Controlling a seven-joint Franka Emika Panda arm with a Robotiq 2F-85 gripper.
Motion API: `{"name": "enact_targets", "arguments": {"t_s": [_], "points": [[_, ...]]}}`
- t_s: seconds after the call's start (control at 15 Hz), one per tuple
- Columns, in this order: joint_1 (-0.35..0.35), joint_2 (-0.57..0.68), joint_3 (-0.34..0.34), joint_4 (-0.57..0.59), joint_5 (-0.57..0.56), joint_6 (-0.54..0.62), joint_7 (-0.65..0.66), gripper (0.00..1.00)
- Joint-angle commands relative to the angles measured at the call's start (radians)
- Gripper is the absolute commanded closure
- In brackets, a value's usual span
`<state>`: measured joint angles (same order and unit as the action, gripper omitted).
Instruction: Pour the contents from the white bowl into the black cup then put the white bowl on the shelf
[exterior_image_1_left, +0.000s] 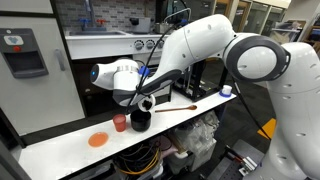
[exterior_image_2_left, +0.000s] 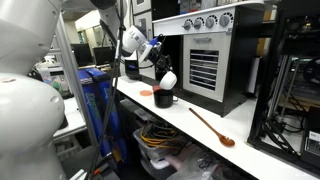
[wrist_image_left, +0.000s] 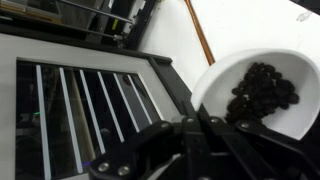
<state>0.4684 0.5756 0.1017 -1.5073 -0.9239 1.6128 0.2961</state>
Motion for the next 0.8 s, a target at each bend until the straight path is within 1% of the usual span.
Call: {"name": "enact_targets", "arguments": {"t_s": [0.0, 0.33, 0.73], "points": [[-0.001, 0.036, 0.014, 0.032, -0.048, -0.045, -0.014, 0.99], [0.001, 0.059, 0.019, 0.029, -0.096, -0.043, -0.009, 0.99], [0.009, 0.089, 0.027, 0.03, -0.182, -0.039, -0.012, 0.99]]}}
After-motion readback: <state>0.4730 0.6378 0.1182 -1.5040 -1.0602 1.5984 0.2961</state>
